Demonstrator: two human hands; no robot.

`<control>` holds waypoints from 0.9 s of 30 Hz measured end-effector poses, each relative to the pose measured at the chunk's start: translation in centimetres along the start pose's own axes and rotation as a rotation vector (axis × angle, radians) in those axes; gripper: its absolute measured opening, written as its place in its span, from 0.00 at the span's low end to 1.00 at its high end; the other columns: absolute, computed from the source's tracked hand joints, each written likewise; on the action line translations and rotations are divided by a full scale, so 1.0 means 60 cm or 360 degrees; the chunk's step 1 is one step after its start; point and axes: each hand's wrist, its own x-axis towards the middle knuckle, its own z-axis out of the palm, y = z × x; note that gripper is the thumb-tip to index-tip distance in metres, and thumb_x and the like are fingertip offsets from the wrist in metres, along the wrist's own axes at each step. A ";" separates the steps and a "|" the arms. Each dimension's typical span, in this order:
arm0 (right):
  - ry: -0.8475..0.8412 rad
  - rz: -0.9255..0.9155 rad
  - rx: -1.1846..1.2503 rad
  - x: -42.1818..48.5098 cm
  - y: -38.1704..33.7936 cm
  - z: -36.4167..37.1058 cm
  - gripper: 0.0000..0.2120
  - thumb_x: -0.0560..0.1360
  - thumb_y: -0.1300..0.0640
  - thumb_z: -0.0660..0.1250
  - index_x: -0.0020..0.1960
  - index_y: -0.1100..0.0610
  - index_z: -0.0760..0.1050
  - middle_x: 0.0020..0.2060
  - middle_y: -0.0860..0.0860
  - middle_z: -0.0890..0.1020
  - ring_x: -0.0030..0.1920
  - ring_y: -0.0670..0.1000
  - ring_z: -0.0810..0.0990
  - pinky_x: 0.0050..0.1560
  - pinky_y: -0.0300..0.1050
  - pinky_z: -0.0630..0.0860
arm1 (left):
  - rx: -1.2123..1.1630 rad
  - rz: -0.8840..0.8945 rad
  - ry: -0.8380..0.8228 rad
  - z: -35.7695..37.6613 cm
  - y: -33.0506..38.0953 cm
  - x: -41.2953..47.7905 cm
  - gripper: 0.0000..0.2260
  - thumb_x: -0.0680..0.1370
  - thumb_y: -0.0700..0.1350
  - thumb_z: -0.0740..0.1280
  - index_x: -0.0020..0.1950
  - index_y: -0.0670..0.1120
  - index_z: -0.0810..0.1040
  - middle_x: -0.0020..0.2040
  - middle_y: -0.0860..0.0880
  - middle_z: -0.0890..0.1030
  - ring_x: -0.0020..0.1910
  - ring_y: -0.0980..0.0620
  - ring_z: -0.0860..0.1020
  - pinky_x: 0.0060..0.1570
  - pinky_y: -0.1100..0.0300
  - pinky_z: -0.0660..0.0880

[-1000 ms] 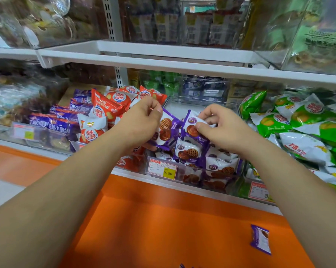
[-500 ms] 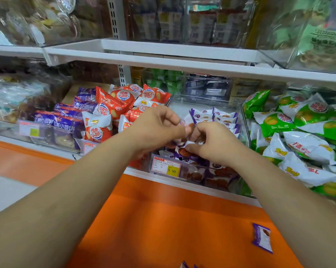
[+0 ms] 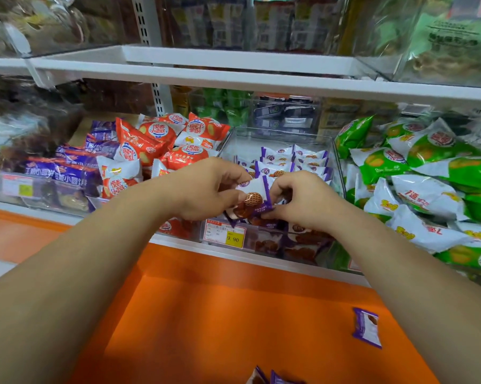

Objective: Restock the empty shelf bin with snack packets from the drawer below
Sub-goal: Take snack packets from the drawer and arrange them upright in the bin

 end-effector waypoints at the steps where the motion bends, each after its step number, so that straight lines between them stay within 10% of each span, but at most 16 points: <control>1: -0.0032 -0.0011 -0.0037 0.001 0.001 -0.006 0.13 0.66 0.53 0.82 0.34 0.44 0.78 0.37 0.42 0.82 0.39 0.44 0.80 0.43 0.45 0.77 | 0.0025 0.0006 -0.0023 0.000 -0.002 0.003 0.06 0.82 0.45 0.66 0.57 0.52 0.81 0.47 0.51 0.86 0.47 0.49 0.83 0.53 0.45 0.80; 8: -0.0035 -0.0046 0.0074 0.001 -0.003 -0.034 0.16 0.74 0.69 0.66 0.44 0.49 0.85 0.40 0.49 0.86 0.42 0.55 0.85 0.47 0.50 0.84 | 0.0281 0.0126 0.0053 0.016 0.005 0.026 0.12 0.83 0.43 0.65 0.65 0.51 0.82 0.49 0.58 0.77 0.48 0.57 0.76 0.50 0.70 0.72; 13: -0.0098 -0.0001 0.0180 -0.007 0.013 -0.068 0.09 0.74 0.67 0.71 0.49 0.55 0.85 0.36 0.45 0.83 0.32 0.36 0.79 0.37 0.31 0.75 | 0.0311 0.0276 0.0225 0.022 0.021 0.044 0.10 0.82 0.42 0.67 0.61 0.50 0.84 0.49 0.59 0.76 0.48 0.57 0.75 0.53 0.61 0.74; 19: -0.0356 0.0026 -0.0155 -0.020 0.019 -0.088 0.21 0.62 0.52 0.85 0.52 0.49 0.82 0.41 0.53 0.82 0.38 0.50 0.80 0.42 0.48 0.79 | 0.0219 0.0239 0.0183 0.043 0.006 0.038 0.10 0.80 0.44 0.69 0.61 0.50 0.84 0.47 0.62 0.75 0.45 0.66 0.75 0.46 0.74 0.68; 27: -0.0255 -0.0041 -0.0383 -0.028 0.009 -0.061 0.16 0.68 0.50 0.79 0.51 0.45 0.75 0.39 0.47 0.80 0.39 0.49 0.78 0.40 0.46 0.76 | 0.0278 0.0169 0.0153 0.041 -0.011 0.021 0.22 0.75 0.44 0.76 0.68 0.54 0.79 0.58 0.57 0.79 0.54 0.59 0.75 0.57 0.63 0.72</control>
